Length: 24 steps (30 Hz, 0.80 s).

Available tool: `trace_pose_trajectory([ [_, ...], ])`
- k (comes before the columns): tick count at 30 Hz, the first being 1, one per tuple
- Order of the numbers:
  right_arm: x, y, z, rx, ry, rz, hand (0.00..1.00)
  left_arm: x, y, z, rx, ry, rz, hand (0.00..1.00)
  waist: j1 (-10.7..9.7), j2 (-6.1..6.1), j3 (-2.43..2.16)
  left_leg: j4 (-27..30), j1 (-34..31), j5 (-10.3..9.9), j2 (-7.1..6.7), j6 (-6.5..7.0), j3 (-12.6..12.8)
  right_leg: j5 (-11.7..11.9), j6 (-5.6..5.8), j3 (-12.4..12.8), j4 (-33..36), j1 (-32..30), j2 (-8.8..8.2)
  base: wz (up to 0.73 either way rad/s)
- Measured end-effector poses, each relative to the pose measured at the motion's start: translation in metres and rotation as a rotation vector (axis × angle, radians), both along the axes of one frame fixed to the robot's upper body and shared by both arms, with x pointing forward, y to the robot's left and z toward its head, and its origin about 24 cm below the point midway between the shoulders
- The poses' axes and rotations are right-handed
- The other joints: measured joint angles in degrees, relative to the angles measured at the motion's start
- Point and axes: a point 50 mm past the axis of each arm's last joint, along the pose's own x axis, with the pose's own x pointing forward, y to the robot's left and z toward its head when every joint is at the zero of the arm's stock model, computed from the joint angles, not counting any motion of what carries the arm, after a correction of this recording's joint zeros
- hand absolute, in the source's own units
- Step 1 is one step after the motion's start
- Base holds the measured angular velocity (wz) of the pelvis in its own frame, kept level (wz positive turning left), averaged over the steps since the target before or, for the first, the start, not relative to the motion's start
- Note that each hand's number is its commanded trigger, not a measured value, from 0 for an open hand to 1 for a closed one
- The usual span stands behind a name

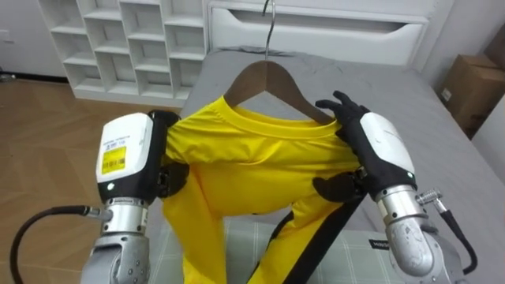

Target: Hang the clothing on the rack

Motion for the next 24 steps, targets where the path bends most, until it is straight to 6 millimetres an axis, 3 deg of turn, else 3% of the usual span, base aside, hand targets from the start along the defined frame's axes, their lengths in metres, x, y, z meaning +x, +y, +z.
trace_pose_trajectory([
  [10, 0.0, -0.003, -0.002, 0.022, -0.009, -0.027, 0.0, -0.001, -0.007, 0.008, 0.033, -0.005, -0.035, 1.0, -0.08, -0.41, -0.23, -0.02, 0.0, 0.01, 0.03, -0.01, -0.11, 0.05, 0.04, -0.05, -0.85, 0.45, 0.11, 0.0],
  [24, 0.0, -0.002, -0.005, 0.045, 0.004, -0.016, 0.0, -0.002, -0.022, 0.001, 0.055, 0.085, -0.12, 1.0, -0.13, -0.63, -0.2, -0.14, 0.38, 0.01, 0.0, -0.01, -0.07, 0.1, 0.12, 0.04, -0.84, 0.75, 0.09, 0.0],
])
